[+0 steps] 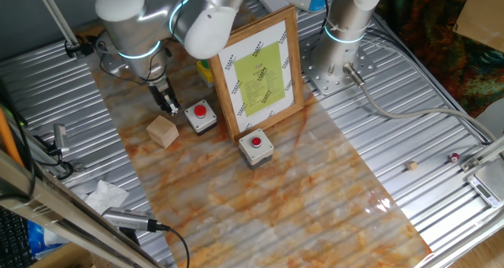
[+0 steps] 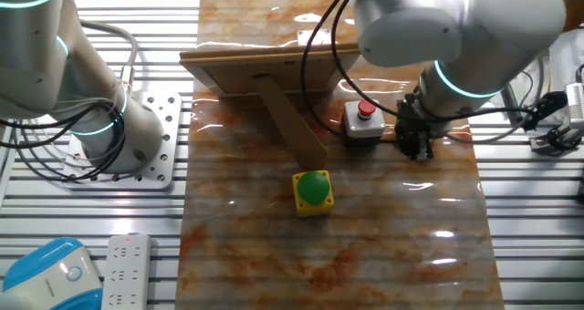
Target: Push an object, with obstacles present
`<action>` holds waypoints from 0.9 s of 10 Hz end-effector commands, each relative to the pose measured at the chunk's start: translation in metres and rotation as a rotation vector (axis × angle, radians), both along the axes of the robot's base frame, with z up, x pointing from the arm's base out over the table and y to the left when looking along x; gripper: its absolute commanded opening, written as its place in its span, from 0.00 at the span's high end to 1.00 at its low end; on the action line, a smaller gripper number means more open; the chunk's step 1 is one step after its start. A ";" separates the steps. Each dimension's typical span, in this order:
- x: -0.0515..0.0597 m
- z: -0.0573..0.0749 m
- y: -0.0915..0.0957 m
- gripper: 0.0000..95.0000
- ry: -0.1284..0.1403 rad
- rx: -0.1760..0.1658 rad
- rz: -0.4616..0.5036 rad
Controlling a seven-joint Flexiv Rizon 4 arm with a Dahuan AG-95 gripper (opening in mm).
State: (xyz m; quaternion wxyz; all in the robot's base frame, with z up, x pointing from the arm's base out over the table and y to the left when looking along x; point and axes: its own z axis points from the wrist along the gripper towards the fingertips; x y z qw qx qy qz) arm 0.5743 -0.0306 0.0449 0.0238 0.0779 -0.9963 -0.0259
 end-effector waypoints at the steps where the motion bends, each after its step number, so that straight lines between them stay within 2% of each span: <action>1: -0.001 0.001 0.001 1.00 -0.008 -0.011 0.050; 4: 0.000 -0.001 0.005 1.00 -0.019 -0.034 0.106; 6: 0.002 -0.003 0.006 1.00 -0.022 -0.038 0.116; 7: 0.009 -0.005 0.011 1.00 -0.023 -0.048 0.125; 9: 0.015 -0.005 0.016 1.00 -0.026 -0.051 0.124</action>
